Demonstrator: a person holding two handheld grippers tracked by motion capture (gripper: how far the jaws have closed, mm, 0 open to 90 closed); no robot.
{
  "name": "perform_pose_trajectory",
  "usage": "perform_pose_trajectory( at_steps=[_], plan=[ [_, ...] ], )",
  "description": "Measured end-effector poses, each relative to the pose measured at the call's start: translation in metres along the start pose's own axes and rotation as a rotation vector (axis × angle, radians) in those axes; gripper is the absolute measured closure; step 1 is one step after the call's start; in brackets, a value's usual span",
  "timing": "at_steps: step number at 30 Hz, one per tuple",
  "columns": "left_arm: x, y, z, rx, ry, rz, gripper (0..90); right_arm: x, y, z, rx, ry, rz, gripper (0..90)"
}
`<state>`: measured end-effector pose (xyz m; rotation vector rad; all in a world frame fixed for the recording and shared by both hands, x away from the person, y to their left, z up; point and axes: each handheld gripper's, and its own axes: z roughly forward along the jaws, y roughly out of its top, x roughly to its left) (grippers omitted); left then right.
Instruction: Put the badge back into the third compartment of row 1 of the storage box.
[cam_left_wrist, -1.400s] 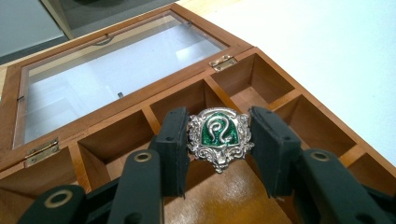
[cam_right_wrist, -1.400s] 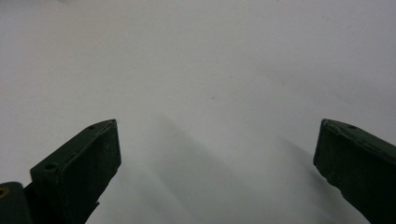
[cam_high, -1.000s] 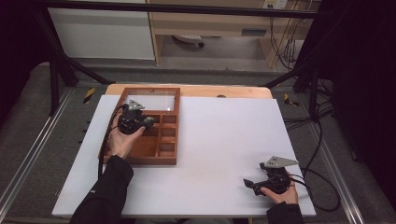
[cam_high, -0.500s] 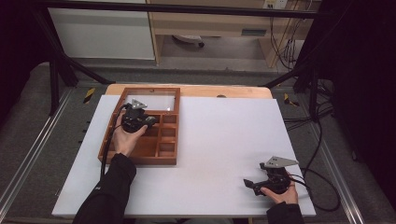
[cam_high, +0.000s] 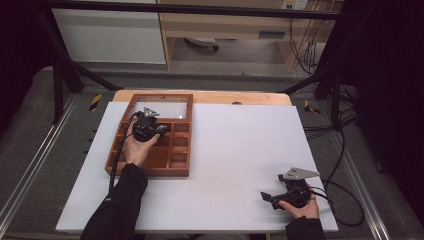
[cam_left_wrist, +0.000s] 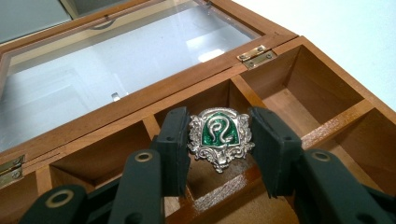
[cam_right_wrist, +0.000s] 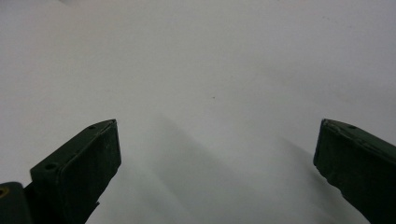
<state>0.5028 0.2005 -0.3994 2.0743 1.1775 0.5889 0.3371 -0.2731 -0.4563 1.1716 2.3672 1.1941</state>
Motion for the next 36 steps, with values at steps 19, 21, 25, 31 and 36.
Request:
perform_pose_trajectory(
  at_steps=[19, 21, 25, 31, 36],
  plan=[
    [-0.005, 0.002, 0.016, 0.046, 0.019, 0.019, 57.4, 0.000, 0.000, -0.001, 0.000, 0.002, -0.003, 1.0],
    [-0.005, 0.002, 0.017, 0.049, 0.025, 0.024, 57.3, 0.000, 0.000, -0.001, 0.000, 0.002, -0.001, 1.0],
    [-0.003, 0.002, 0.018, 0.054, 0.028, 0.024, 57.2, 0.000, 0.000, -0.001, 0.000, 0.002, 0.000, 1.0],
    [-0.005, 0.004, 0.019, 0.063, 0.031, 0.037, 53.2, 0.000, 0.000, -0.001, -0.001, 0.002, -0.002, 1.0],
    [-0.003, 0.005, 0.018, 0.061, 0.021, 0.031, 50.7, 0.000, 0.000, -0.001, -0.005, 0.001, 0.002, 1.0]
  ],
)
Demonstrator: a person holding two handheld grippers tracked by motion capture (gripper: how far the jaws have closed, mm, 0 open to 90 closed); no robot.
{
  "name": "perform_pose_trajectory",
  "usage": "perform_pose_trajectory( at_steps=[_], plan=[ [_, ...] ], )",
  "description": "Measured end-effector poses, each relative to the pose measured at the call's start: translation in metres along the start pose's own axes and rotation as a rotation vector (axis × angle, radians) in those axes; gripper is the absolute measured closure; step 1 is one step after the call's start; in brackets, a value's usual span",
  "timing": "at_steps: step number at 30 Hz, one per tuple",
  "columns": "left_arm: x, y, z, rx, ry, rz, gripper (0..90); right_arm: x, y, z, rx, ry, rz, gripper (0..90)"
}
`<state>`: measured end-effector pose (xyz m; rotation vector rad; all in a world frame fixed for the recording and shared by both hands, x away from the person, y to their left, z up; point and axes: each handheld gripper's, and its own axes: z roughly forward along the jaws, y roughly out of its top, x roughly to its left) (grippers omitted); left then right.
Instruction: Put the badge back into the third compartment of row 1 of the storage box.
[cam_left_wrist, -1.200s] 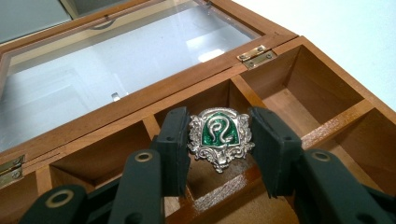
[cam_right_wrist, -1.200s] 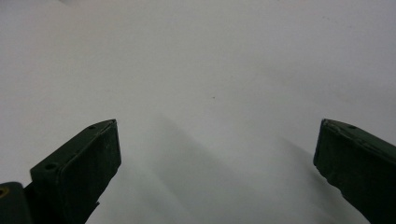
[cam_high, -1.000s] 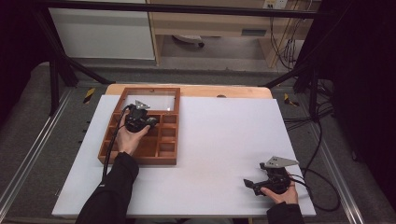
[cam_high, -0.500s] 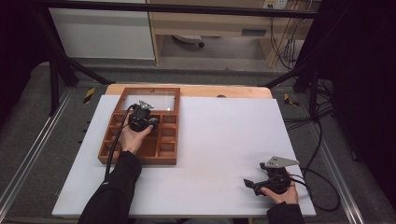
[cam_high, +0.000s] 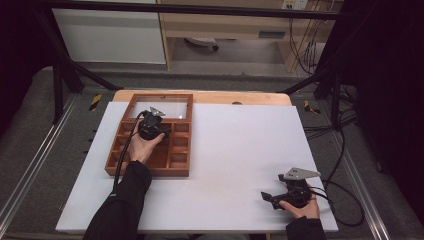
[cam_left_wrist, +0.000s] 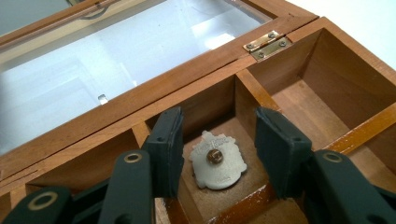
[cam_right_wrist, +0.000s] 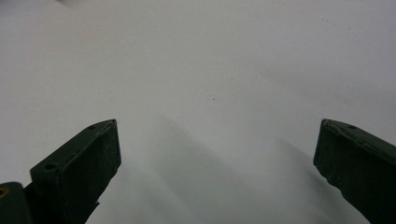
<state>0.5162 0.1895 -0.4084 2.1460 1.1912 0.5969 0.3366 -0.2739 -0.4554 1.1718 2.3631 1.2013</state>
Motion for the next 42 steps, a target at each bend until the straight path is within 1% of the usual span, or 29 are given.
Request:
perform_pose_trajectory(
  at_steps=[8, 10, 12, 14, 16, 20, 21, 23, 27, 32, 36, 41, 42],
  plan=[
    [0.000, 0.000, -0.008, -0.015, -0.024, -0.012, 43.0, 0.000, 0.000, 0.000, 0.005, 0.001, -0.002, 1.0],
    [0.000, 0.001, -0.011, -0.015, -0.037, -0.011, 40.9, 0.000, 0.000, 0.000, 0.006, 0.001, -0.003, 1.0],
    [0.000, 0.000, -0.015, -0.022, -0.041, -0.011, 38.6, 0.000, 0.000, 0.001, 0.005, 0.001, -0.003, 1.0],
    [0.000, -0.001, -0.019, -0.027, -0.059, -0.022, 36.6, 0.000, 0.000, 0.000, 0.006, 0.000, -0.002, 1.0],
    [0.001, -0.002, -0.022, -0.032, -0.067, -0.032, 34.5, 0.000, 0.000, 0.000, 0.006, 0.000, -0.002, 1.0],
    [0.000, -0.006, -0.030, -0.030, -0.083, -0.034, 29.5, 0.000, 0.000, 0.000, 0.005, 0.000, -0.002, 1.0],
    [-0.001, -0.008, -0.031, -0.039, -0.080, -0.039, 28.2, 0.000, 0.000, 0.000, 0.004, -0.001, -0.003, 1.0],
    [-0.002, -0.009, -0.036, -0.038, -0.079, -0.036, 26.0, 0.000, 0.000, 0.000, 0.003, -0.001, -0.001, 1.0],
    [-0.004, -0.014, -0.044, -0.050, -0.094, -0.046, 22.6, 0.000, 0.000, 0.000, 0.004, 0.000, 0.000, 1.0],
    [-0.008, -0.020, -0.053, -0.053, -0.100, -0.035, 16.6, 0.000, 0.000, 0.000, 0.003, -0.002, -0.001, 1.0],
    [-0.012, -0.028, -0.061, -0.060, -0.110, -0.019, 11.8, 0.000, 0.000, 0.000, 0.001, -0.003, -0.001, 1.0],
    [-0.014, -0.039, -0.072, -0.079, -0.120, -0.010, 7.5, 0.000, 0.000, 0.000, 0.001, -0.003, 0.000, 1.0],
    [-0.015, -0.041, -0.075, -0.087, -0.117, -0.008, 7.1, 0.000, 0.000, 0.000, 0.002, -0.004, 0.000, 1.0]
  ],
)
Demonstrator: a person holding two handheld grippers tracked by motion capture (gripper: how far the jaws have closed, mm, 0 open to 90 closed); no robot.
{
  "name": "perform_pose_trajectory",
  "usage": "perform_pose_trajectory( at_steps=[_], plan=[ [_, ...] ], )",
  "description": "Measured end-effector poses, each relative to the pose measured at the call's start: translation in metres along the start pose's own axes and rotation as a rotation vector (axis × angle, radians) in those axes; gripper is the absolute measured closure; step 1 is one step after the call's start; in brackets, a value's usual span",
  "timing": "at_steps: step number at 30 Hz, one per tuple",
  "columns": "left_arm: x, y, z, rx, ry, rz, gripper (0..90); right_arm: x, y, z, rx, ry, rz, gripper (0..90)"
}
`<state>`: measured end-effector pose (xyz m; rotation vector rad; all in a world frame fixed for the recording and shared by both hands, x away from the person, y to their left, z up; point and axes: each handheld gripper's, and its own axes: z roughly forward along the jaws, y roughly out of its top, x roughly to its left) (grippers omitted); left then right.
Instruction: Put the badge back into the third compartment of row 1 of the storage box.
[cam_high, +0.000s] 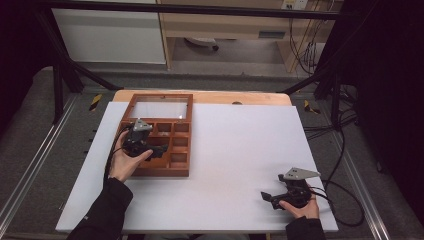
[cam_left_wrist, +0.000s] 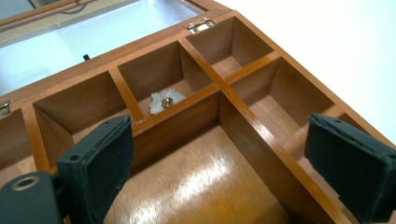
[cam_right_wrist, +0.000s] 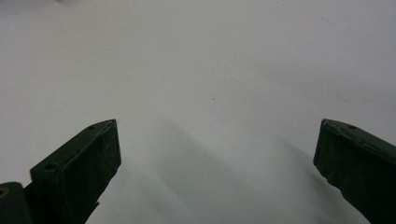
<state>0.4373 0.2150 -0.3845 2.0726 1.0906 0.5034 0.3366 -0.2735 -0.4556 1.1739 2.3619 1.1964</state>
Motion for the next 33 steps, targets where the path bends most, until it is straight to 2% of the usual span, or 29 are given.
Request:
perform_pose_trajectory(
  at_steps=[7, 17, 20, 25, 33],
  plan=[
    [-0.007, -0.015, -0.019, -0.031, -0.019, 0.009, 6.3, 0.000, 0.000, 0.000, -0.001, 0.000, 0.000, 1.0],
    [-0.016, -0.040, -0.039, -0.050, -0.022, 0.030, 5.5, 0.000, 0.000, 0.000, 0.000, 0.001, 0.001, 0.9],
    [-0.019, -0.047, -0.043, -0.042, -0.013, 0.048, 4.9, 0.000, 0.000, 0.000, 0.001, 0.001, 0.001, 0.9],
    [-0.023, -0.062, -0.048, -0.058, -0.017, 0.038, 4.9, 0.000, 0.000, 0.000, -0.002, 0.000, 0.001, 0.9],
    [-0.029, -0.084, -0.054, -0.058, -0.013, 0.052, 4.8, 0.000, 0.000, 0.000, -0.002, 0.002, 0.003, 0.9]
  ],
)
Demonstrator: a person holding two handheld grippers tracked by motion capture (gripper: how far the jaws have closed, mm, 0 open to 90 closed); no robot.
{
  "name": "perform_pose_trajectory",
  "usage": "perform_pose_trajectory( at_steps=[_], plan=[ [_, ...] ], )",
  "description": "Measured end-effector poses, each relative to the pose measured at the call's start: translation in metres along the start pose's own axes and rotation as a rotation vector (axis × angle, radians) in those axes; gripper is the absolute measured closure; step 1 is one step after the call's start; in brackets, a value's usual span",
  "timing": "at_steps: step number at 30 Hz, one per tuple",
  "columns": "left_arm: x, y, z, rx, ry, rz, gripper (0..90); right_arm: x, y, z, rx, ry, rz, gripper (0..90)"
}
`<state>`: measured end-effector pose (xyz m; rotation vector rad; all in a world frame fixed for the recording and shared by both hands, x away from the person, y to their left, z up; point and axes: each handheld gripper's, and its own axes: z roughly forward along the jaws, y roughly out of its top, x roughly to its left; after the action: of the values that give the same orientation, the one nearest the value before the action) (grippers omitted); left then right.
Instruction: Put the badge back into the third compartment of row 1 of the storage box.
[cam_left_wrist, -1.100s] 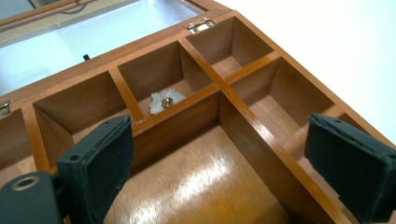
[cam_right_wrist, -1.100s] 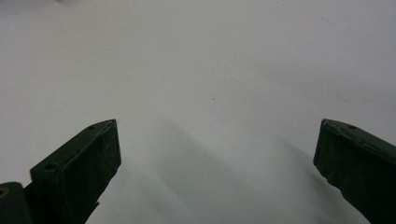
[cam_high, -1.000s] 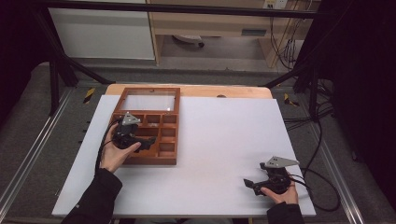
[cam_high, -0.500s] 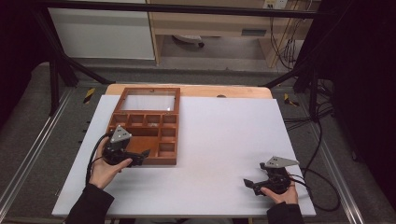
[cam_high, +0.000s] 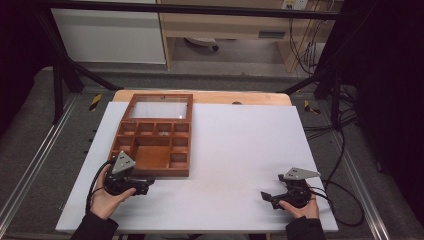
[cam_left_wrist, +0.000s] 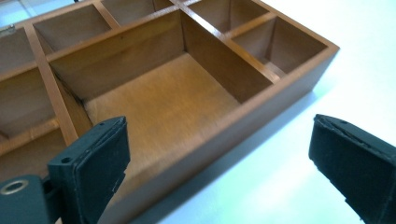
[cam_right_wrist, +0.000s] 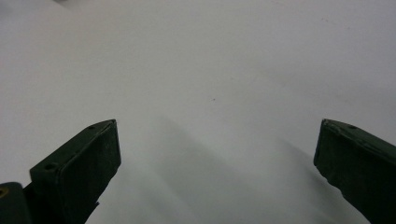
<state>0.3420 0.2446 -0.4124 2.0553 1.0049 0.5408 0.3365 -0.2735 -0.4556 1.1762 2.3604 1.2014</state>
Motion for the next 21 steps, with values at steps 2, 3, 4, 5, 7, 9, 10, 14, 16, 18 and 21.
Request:
perform_pose_trajectory(
  at_steps=[2, 3, 4, 5, 7, 9, 10, 14, 16, 18, 21],
  plan=[
    [-0.001, -0.005, -0.001, -0.004, 0.001, -0.003, 4.8, 0.000, 0.000, 0.000, 0.000, 0.000, 0.001, 0.9],
    [-0.002, -0.007, -0.002, -0.004, -0.004, -0.005, 4.8, 0.000, 0.000, 0.000, 0.000, 0.001, 0.000, 0.9],
    [-0.002, -0.009, -0.003, -0.005, -0.003, -0.002, 4.6, 0.000, 0.000, 0.000, 0.001, 0.000, 0.000, 0.9],
    [-0.002, -0.011, -0.003, -0.004, -0.002, -0.002, 4.6, 0.000, 0.000, 0.000, 0.001, -0.001, 0.002, 0.9],
    [-0.003, -0.016, -0.004, -0.003, -0.011, 0.001, 4.5, 0.000, 0.000, 0.000, 0.000, 0.001, 0.001, 0.9],
    [-0.004, -0.020, -0.005, 0.001, -0.014, 0.009, 4.4, 0.000, 0.000, 0.000, 0.000, 0.000, 0.000, 0.9],
    [-0.004, -0.021, -0.005, 0.004, -0.015, 0.010, 4.2, 0.000, 0.000, 0.000, 0.001, 0.000, 0.000, 0.9],
    [-0.004, -0.030, -0.003, 0.021, -0.027, 0.013, 3.4, 0.000, 0.000, 0.000, 0.002, 0.000, 0.003, 0.8],
    [-0.003, -0.034, -0.001, 0.033, -0.031, 0.018, 3.0, 0.000, 0.000, 0.000, -0.002, 0.000, 0.003, 0.8],
    [-0.002, -0.037, 0.000, 0.042, -0.030, 0.019, 2.2, 0.000, 0.000, 0.000, 0.000, 0.000, 0.003, 0.8],
    [-0.001, -0.040, 0.001, 0.048, -0.028, 0.018, 1.8, 0.000, 0.000, 0.000, 0.004, 0.001, 0.001, 0.8]
  ],
)
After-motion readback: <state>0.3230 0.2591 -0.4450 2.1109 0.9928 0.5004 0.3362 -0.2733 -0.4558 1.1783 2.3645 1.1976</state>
